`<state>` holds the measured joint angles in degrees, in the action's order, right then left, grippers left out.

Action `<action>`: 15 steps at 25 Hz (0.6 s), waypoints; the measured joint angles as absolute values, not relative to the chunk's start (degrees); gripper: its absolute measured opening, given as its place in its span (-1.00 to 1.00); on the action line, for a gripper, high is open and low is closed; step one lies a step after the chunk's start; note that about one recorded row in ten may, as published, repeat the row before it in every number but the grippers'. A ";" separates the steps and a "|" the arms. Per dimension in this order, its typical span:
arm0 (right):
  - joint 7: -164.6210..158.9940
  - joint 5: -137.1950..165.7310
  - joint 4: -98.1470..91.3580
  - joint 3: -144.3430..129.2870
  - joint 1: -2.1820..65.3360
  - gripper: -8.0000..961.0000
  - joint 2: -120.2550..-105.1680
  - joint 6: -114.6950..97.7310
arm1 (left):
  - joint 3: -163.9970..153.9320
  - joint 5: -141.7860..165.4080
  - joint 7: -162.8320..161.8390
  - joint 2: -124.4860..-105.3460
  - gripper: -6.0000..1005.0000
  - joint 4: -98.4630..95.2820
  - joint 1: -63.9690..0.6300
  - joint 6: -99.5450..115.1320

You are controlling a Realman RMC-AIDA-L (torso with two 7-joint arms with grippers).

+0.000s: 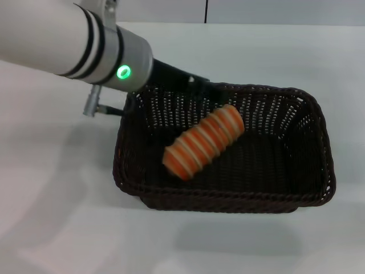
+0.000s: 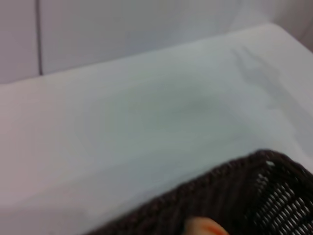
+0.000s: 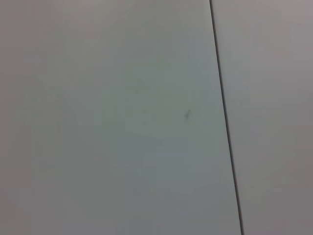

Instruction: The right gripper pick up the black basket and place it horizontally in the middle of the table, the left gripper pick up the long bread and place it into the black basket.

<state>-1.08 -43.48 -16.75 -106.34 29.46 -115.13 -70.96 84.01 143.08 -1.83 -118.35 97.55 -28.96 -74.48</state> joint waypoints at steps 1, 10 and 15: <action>-1.08 -43.48 -16.74 -106.33 29.48 -0.36 -115.13 -70.91 | 84.41 143.52 -1.71 -118.32 0.62 97.70 -28.55 -73.82; -1.07 -43.32 -16.87 -106.34 29.75 -0.36 -115.18 -71.15 | 90.07 149.80 5.82 -118.20 0.74 97.10 -13.79 -36.10; -0.75 -43.39 -16.77 -106.16 30.29 -0.36 -115.22 -71.05 | 89.36 149.00 6.77 -118.10 0.73 89.20 -5.46 -1.67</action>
<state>-0.75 -43.39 -16.77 -106.16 30.29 -115.22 -71.05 89.36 149.00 6.77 -118.10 89.20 -5.46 -1.67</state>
